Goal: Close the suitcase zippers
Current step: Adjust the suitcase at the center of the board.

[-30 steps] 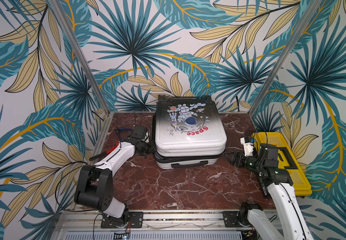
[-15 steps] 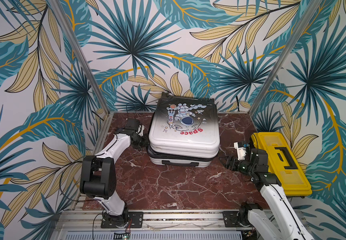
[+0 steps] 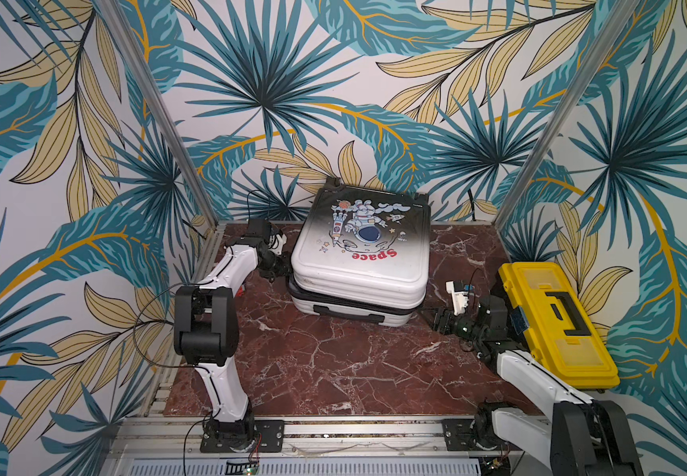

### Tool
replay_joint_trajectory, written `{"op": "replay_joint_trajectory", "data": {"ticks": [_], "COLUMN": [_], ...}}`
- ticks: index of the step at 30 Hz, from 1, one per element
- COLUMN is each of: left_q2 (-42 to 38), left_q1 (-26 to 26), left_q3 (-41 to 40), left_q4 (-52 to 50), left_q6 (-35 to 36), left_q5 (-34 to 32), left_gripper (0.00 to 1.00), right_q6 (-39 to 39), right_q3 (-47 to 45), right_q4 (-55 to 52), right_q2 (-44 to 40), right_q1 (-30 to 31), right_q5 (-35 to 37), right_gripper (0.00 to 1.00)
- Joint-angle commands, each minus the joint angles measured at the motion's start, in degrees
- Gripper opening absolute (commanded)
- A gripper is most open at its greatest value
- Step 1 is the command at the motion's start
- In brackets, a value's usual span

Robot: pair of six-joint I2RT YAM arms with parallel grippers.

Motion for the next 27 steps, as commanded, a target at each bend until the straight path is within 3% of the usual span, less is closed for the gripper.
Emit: {"op": "replay_joint_trajectory", "data": {"ticks": [1, 6, 14, 20, 27], "left_q2": [3.4, 4.4, 3.7, 2.9, 0.9], "left_q1": [0.0, 0.1, 0.0, 0.3, 2.0], "left_q3": [3.1, 3.8, 3.7, 3.5, 2.4], "left_q4": [-0.1, -0.1, -0.7, -4.2, -5.9], "left_q6": [3.7, 5.9, 11.0, 16.5, 18.6], "left_q5": [-1.8, -0.4, 1.1, -0.2, 0.5], "left_gripper": [0.0, 0.0, 0.0, 0.0, 0.0], "right_q6": [1.1, 2.5, 2.4, 2.5, 4.0], "right_q3": [-2.2, -3.6, -4.6, -4.4, -4.2], "right_q4": [16.7, 30.6, 41.8, 44.3, 46.8], "right_q2": [4.9, 12.1, 20.2, 21.7, 23.6], "right_q1": [1.8, 2.3, 2.3, 2.2, 1.5], "right_q5": [0.7, -1.8, -4.7, -4.7, -4.4], "right_gripper": [0.59, 0.55, 0.47, 0.44, 0.34]}}
